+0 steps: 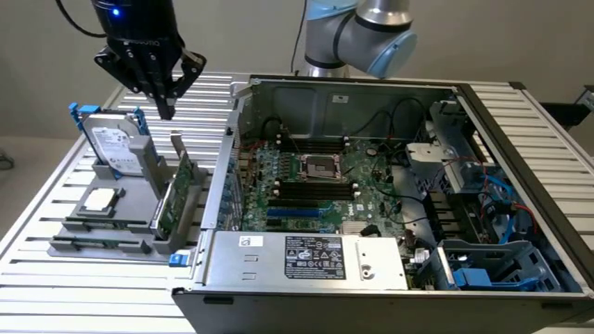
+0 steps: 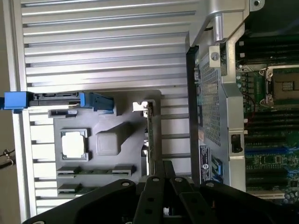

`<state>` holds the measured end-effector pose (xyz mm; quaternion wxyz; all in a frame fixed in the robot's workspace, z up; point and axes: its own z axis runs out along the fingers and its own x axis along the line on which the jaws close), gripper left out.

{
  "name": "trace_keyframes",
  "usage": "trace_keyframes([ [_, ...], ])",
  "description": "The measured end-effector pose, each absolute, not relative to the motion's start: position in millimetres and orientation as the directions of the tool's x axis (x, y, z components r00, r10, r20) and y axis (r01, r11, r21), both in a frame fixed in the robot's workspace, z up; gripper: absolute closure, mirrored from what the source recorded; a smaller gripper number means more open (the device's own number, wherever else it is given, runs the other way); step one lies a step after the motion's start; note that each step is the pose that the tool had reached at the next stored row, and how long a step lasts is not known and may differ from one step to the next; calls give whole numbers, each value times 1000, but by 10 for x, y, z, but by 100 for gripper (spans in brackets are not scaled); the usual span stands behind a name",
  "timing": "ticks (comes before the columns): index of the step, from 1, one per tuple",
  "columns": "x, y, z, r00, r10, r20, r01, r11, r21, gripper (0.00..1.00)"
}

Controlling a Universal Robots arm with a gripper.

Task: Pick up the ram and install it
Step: 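Reach for the ram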

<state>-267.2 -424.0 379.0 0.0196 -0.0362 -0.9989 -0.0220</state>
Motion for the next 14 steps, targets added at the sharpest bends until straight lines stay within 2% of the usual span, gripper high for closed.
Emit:
trace_keyframes([
  [14, -3249, -4551, 3790, -997, 71, 39, 73, 996, 43, 89],
])
